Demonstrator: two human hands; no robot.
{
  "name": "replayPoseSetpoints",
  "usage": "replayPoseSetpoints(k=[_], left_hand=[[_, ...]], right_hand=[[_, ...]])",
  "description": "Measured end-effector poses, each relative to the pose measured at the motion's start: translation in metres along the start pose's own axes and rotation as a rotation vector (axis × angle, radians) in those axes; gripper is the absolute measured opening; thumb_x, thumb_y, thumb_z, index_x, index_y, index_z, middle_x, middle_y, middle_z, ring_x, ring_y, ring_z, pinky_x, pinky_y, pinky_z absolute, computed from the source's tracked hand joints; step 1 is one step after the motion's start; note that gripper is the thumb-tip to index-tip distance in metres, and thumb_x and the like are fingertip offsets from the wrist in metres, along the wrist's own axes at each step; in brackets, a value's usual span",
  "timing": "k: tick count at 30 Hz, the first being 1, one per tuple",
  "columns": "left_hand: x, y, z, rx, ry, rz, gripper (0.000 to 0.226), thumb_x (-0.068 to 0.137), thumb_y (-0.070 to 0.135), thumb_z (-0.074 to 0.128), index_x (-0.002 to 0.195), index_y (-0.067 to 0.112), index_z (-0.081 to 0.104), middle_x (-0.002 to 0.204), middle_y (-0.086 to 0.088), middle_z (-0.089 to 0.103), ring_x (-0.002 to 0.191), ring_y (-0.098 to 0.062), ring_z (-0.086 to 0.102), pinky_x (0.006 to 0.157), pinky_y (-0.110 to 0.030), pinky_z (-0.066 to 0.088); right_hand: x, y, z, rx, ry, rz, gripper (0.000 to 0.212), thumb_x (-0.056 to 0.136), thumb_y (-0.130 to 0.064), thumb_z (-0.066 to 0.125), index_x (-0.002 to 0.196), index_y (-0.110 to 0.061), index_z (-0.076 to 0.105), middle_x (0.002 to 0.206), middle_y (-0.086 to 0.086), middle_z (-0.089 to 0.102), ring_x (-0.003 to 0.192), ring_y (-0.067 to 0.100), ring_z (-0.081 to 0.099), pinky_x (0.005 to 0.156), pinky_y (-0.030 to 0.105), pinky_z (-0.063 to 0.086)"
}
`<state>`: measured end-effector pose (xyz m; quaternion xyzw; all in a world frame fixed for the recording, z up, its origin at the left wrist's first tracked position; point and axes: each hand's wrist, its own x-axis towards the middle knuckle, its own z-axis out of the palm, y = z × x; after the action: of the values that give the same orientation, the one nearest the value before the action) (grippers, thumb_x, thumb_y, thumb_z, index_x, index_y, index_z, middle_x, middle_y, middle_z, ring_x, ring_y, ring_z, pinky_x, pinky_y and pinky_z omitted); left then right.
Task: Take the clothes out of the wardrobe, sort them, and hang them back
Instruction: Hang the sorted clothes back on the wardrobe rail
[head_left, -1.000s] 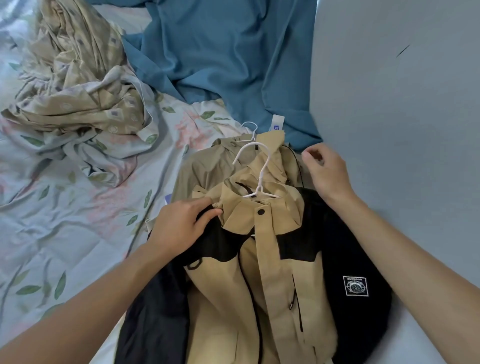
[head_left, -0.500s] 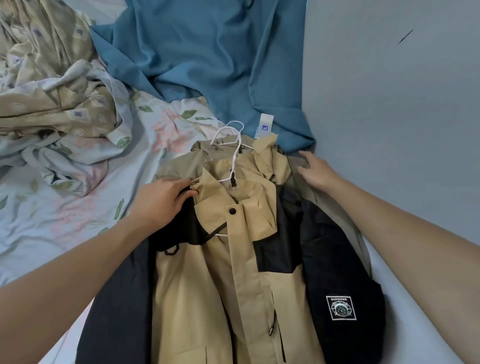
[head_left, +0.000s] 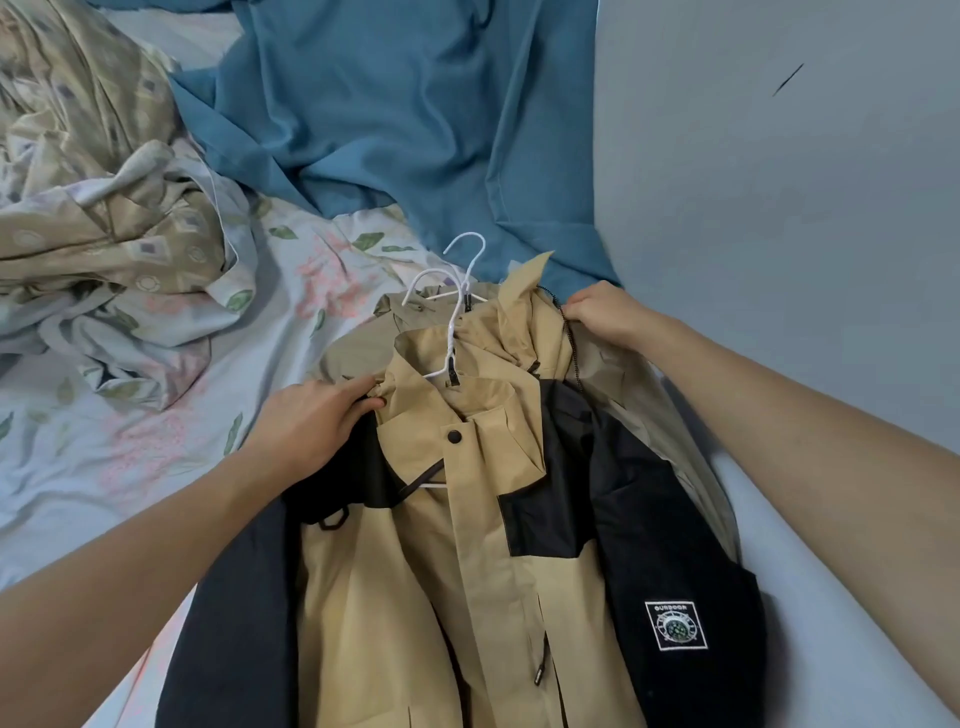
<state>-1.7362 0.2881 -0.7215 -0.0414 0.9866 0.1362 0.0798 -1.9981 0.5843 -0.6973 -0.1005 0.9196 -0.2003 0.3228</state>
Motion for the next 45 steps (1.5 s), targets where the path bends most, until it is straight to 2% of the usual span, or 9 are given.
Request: replayPoseSetpoints(k=[3, 8, 12, 20, 31, 37, 40, 42, 45], left_hand=[[-0.011, -0.004, -0.011, 0.003, 0.043, -0.024, 0.040, 0.103, 0.061, 0.029, 0.090, 0.027, 0.046, 0.067, 0.007, 0.060, 0.064, -0.027, 0.062, 0.047, -0.033, 0.037], [-0.042, -0.002, -0.047, -0.029, 0.175, -0.008, 0.032, 0.106, 0.051, 0.043, 0.094, 0.025, 0.058, 0.073, 0.009, 0.062, 0.063, -0.023, 0.062, 0.047, -0.035, 0.042], [-0.069, 0.008, -0.098, -0.065, 0.232, -0.024, 0.032, 0.107, 0.047, 0.045, 0.084, 0.025, 0.049, 0.066, 0.010, 0.052, 0.057, -0.016, 0.052, 0.044, -0.029, 0.029], [-0.129, 0.027, -0.233, -0.091, 0.351, -0.018, 0.042, 0.106, 0.056, 0.035, 0.084, 0.024, 0.051, 0.062, 0.007, 0.051, 0.053, -0.014, 0.052, 0.047, -0.038, 0.044], [-0.216, 0.032, -0.437, -0.071, 0.649, 0.131, 0.031, 0.105, 0.046, 0.046, 0.084, 0.025, 0.056, 0.065, 0.012, 0.050, 0.059, -0.012, 0.051, 0.050, -0.036, 0.042], [-0.280, 0.018, -0.518, 0.024, 0.756, 0.159, 0.032, 0.103, 0.048, 0.048, 0.091, 0.023, 0.064, 0.073, 0.007, 0.063, 0.068, -0.023, 0.063, 0.053, -0.037, 0.044], [-0.313, 0.015, -0.553, 0.067, 0.792, 0.174, 0.033, 0.103, 0.049, 0.047, 0.087, 0.023, 0.060, 0.071, 0.010, 0.053, 0.069, -0.023, 0.061, 0.052, -0.035, 0.036], [-0.333, 0.014, -0.572, 0.085, 0.816, 0.165, 0.034, 0.103, 0.049, 0.046, 0.084, 0.022, 0.056, 0.069, 0.011, 0.049, 0.067, -0.024, 0.059, 0.051, -0.034, 0.031], [-0.367, 0.012, -0.591, 0.119, 0.852, 0.129, 0.034, 0.103, 0.049, 0.046, 0.088, 0.022, 0.061, 0.076, 0.007, 0.061, 0.070, -0.024, 0.063, 0.052, -0.037, 0.039]], right_hand=[[-0.011, -0.012, -0.005, -0.055, 0.005, 0.024, 0.033, 0.095, -0.014, 0.054, 0.112, 0.010, 0.068, 0.117, 0.026, 0.068, 0.114, 0.043, 0.061, 0.098, 0.051, 0.049], [-0.057, -0.024, -0.025, 0.001, 0.155, 0.041, 0.029, 0.102, -0.025, 0.049, 0.078, -0.013, 0.061, 0.082, 0.004, 0.063, 0.087, 0.030, 0.059, 0.064, 0.035, 0.039], [-0.115, -0.046, -0.062, 0.060, 0.282, 0.001, 0.027, 0.105, -0.033, 0.052, 0.084, -0.019, 0.063, 0.091, 0.002, 0.066, 0.090, 0.025, 0.058, 0.074, 0.033, 0.040], [-0.248, -0.096, -0.127, 0.191, 0.509, -0.021, 0.025, 0.104, -0.028, 0.055, 0.088, -0.013, 0.068, 0.088, 0.002, 0.068, 0.090, 0.027, 0.063, 0.076, 0.037, 0.046], [-0.440, -0.209, -0.226, 0.394, 0.857, -0.149, 0.026, 0.102, -0.024, 0.055, 0.080, -0.010, 0.061, 0.079, 0.006, 0.062, 0.080, 0.028, 0.060, 0.074, 0.041, 0.047], [-0.529, -0.280, -0.249, 0.420, 0.943, -0.256, 0.028, 0.102, -0.024, 0.054, 0.077, -0.013, 0.058, 0.078, 0.008, 0.061, 0.075, 0.023, 0.056, 0.071, 0.037, 0.043], [-0.560, -0.313, -0.257, 0.444, 0.955, -0.315, 0.029, 0.101, -0.027, 0.055, 0.080, -0.008, 0.061, 0.085, 0.014, 0.066, 0.080, 0.030, 0.061, 0.074, 0.043, 0.048], [-0.573, -0.333, -0.260, 0.443, 0.943, -0.372, 0.030, 0.101, -0.027, 0.055, 0.079, -0.009, 0.061, 0.079, 0.009, 0.063, 0.079, 0.028, 0.059, 0.074, 0.043, 0.047], [-0.585, -0.358, -0.259, 0.439, 0.894, -0.482, 0.034, 0.103, -0.025, 0.055, 0.071, -0.016, 0.056, 0.070, -0.001, 0.054, 0.069, 0.017, 0.051, 0.067, 0.035, 0.038]])
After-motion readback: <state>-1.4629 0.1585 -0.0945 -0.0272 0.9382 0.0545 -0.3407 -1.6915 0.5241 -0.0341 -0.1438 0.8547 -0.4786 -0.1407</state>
